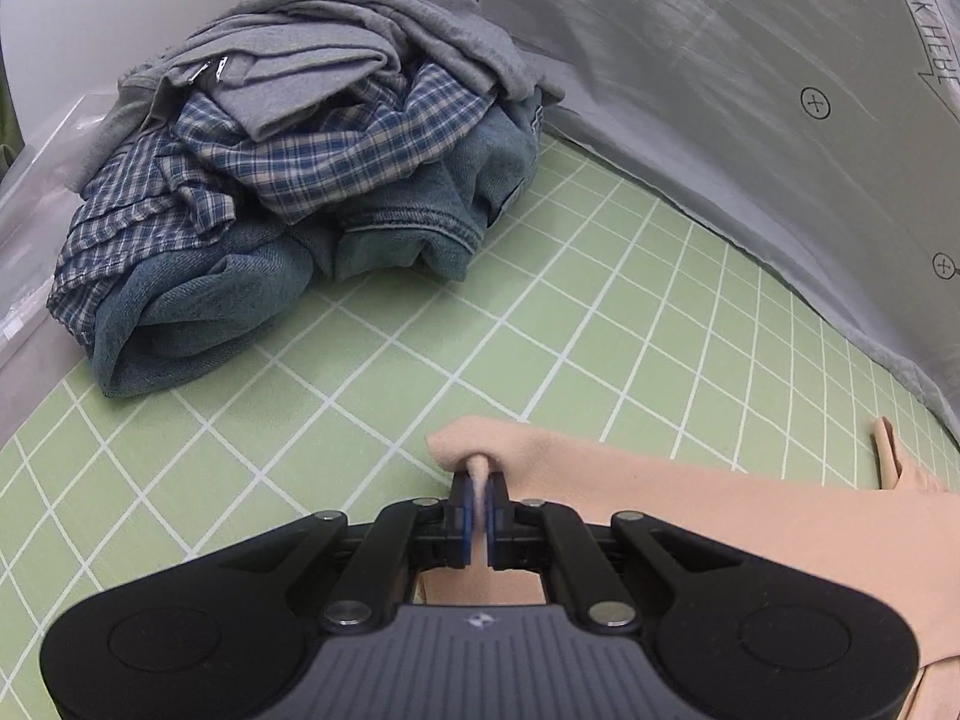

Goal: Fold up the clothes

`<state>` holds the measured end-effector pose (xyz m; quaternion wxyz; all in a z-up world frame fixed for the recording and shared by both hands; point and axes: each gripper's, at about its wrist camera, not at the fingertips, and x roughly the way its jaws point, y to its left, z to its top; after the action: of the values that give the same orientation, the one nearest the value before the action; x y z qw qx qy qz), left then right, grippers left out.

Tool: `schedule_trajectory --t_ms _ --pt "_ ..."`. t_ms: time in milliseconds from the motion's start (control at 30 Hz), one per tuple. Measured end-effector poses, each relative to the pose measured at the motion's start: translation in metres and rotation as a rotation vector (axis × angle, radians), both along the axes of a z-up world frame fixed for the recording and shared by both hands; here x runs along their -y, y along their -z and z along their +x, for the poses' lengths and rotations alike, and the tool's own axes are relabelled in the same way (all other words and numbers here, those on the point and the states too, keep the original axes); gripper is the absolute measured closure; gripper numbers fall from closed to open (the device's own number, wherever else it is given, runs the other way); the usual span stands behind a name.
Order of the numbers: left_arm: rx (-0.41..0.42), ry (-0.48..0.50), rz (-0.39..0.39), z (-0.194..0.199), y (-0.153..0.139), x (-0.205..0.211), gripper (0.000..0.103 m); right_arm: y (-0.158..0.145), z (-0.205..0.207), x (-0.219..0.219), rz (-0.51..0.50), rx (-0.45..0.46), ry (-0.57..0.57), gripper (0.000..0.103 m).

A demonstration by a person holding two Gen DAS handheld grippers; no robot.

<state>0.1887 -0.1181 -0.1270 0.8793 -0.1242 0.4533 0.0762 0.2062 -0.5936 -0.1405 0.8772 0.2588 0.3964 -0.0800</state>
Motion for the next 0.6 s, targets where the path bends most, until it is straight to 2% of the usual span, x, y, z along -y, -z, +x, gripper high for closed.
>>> schedule_trajectory --t_ms 100,167,233,267,367,400,433,500,533,600 --pt "-0.021 -0.008 -0.009 0.0 0.009 0.0 0.098 0.005 0.014 -0.001 -0.043 -0.006 -0.02 0.097" --pt "-0.019 0.002 0.013 -0.001 0.01 0.003 0.098 0.005 0.019 -0.005 -0.093 -0.019 -0.019 0.094" --pt "-0.019 0.005 0.027 -0.002 0.01 0.005 0.097 -0.002 0.016 -0.009 -0.17 -0.028 0.007 0.058" --pt "-0.021 0.002 0.028 -0.002 0.01 0.005 0.097 -0.007 0.011 -0.012 -0.207 -0.022 0.02 0.053" --pt "-0.032 0.006 0.023 -0.006 0.006 0.008 0.082 -0.025 -0.018 -0.022 -0.307 0.002 0.029 0.034" --pt "-0.03 0.02 0.017 -0.012 0.003 0.012 0.071 -0.03 -0.032 -0.028 -0.338 0.012 0.027 0.016" --pt "-0.027 0.034 0.011 -0.019 0.0 0.016 0.066 -0.035 -0.048 -0.034 -0.367 0.023 0.023 0.001" --pt "-0.023 0.061 -0.001 -0.031 -0.006 0.024 0.042 -0.043 -0.081 -0.047 -0.398 0.046 0.008 0.0" --pt "-0.02 0.075 -0.007 -0.038 -0.009 0.028 0.033 -0.044 -0.098 -0.053 -0.397 0.043 0.003 0.0" --pt "-0.016 0.103 -0.02 -0.05 -0.014 0.036 0.032 -0.041 -0.127 -0.065 -0.364 0.026 0.007 0.0"
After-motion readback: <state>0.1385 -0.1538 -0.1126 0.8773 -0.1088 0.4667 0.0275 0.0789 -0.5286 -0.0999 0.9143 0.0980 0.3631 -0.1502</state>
